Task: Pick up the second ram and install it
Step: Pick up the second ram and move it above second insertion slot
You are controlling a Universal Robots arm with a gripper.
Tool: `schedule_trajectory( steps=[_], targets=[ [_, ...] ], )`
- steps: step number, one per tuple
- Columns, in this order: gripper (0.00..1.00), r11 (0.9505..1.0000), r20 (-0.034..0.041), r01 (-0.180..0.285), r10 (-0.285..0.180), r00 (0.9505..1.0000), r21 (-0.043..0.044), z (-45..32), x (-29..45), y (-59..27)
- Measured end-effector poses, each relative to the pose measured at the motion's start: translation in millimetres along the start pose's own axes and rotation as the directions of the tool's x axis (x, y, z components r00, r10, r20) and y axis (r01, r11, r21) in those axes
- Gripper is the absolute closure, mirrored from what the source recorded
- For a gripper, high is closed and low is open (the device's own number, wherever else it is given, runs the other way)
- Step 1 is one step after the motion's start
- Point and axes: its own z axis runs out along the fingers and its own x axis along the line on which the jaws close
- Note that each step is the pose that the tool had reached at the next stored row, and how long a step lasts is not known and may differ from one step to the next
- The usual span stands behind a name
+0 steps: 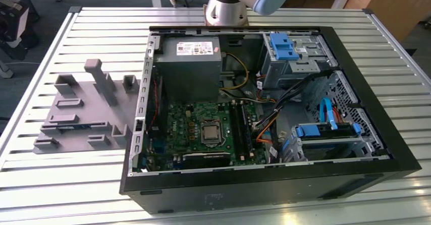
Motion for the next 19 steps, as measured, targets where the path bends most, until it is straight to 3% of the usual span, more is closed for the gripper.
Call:
schedule_trajectory(
  steps=[8, 19],
  targets=[
    [0.89, 1.0, 0.0, 0.001, -0.001, 1.0, 0.0001, 0.0, 0.5, 0.0],
    [0.89, 0.9976, -0.0019, 0.069, -0.069, 0.9976, 0.0005, 0.0, 0.5, -0.3]
  ],
)
